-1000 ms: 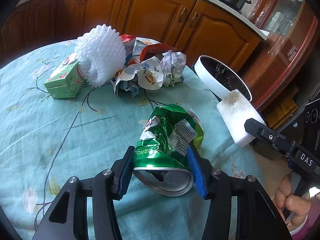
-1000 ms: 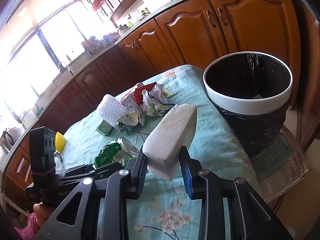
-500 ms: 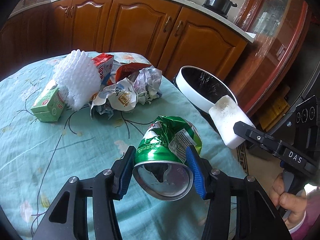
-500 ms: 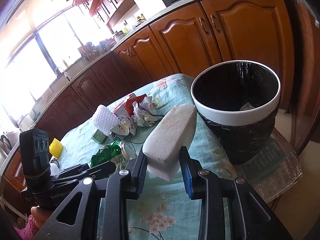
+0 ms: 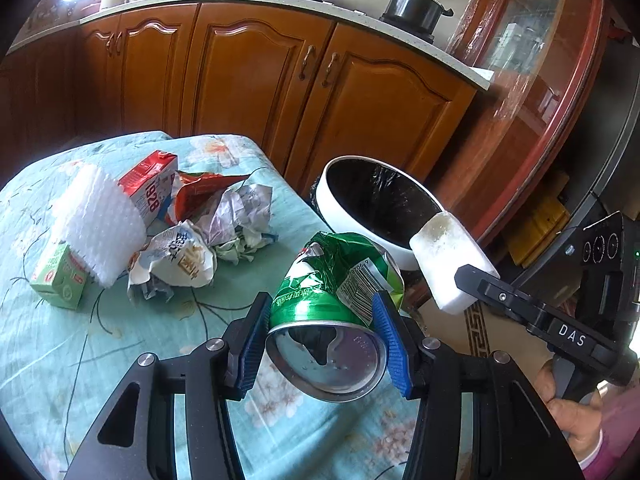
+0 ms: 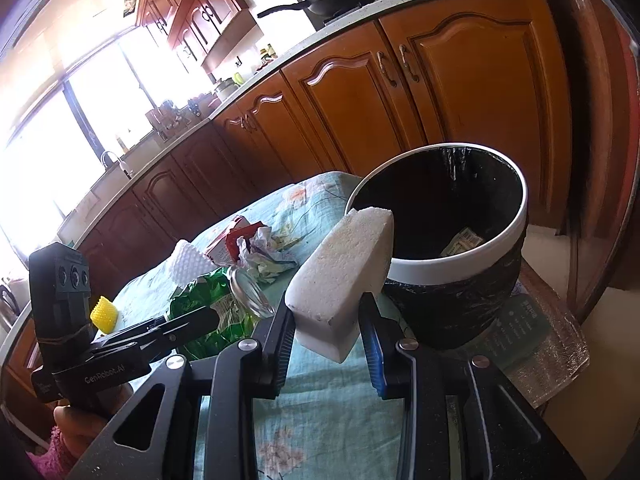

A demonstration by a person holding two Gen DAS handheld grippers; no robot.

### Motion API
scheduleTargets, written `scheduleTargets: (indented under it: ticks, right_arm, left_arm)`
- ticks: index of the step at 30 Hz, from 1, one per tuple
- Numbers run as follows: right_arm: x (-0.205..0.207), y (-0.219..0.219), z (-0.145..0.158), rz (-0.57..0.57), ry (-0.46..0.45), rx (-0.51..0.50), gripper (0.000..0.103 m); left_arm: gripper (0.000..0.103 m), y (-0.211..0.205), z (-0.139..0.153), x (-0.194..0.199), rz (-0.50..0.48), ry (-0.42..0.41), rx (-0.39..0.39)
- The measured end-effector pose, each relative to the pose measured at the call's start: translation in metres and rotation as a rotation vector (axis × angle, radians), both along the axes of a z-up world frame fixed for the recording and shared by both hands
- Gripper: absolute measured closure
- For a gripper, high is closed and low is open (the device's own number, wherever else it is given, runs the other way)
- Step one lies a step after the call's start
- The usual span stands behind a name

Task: Collect trash
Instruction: 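Carry the green can and foam block over the bin with both tools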

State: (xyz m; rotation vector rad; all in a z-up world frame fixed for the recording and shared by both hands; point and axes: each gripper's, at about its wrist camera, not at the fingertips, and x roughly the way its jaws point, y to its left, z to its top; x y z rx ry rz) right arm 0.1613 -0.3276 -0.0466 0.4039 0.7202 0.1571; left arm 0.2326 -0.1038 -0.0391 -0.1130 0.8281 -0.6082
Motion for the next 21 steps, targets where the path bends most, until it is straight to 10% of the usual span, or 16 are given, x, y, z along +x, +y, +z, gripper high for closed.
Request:
scheduleTargets:
  ticks: [21]
  right_arm:
    - [0.037, -0.06, 0.008, -0.081, -0.016, -0.044, 0.071]
  left_arm:
    - [0.053, -0.082, 0.007, 0.065, -0.047, -0.036, 0.021]
